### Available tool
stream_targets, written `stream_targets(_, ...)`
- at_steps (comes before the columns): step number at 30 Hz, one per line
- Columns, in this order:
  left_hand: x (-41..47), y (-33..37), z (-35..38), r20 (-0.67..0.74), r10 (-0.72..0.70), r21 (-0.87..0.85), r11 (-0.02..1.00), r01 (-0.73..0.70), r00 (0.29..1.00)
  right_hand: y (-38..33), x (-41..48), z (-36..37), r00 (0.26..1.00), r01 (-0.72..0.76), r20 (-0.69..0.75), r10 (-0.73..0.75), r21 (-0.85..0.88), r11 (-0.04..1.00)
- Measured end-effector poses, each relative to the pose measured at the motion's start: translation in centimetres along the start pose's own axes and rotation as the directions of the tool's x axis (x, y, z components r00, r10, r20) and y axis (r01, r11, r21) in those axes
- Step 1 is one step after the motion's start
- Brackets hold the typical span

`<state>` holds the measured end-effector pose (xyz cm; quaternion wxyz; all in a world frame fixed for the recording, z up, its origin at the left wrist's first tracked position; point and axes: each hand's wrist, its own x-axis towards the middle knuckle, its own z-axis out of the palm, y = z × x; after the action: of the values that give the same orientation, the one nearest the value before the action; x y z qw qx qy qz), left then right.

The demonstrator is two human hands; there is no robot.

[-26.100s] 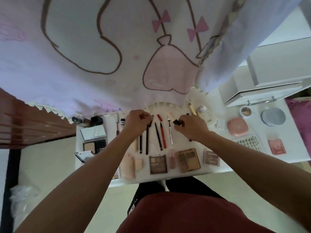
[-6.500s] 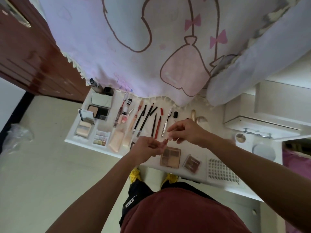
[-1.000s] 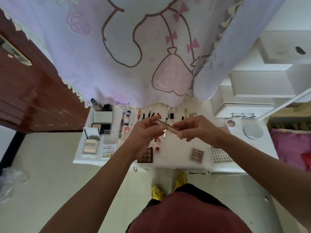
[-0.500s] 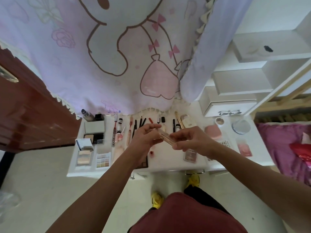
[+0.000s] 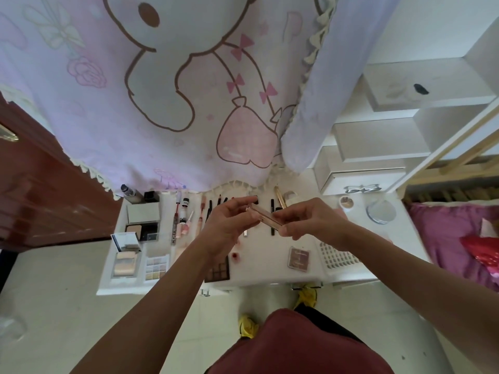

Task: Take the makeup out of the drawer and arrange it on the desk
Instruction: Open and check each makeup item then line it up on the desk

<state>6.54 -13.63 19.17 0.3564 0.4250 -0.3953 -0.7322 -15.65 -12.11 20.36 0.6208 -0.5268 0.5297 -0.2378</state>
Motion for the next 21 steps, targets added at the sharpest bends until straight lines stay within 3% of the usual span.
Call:
stream_targets(7, 0.9, 0.5, -0.1, -0.054, 0.019, 0.012, 1.000, -0.018, 0.998, -1.3, 1.2, 0.8, 0.998, 0.057, -0.037, -0.056, 0.022, 0.998)
stream_targets(21, 1.0, 1.2, -0.1, -0.152, 0.028, -0.037, 0.999, -0.034, 0.988, -1.5, 2.7, 2.1, 0.979, 0.112, -0.152, -0.133, -0.136, 0.984)
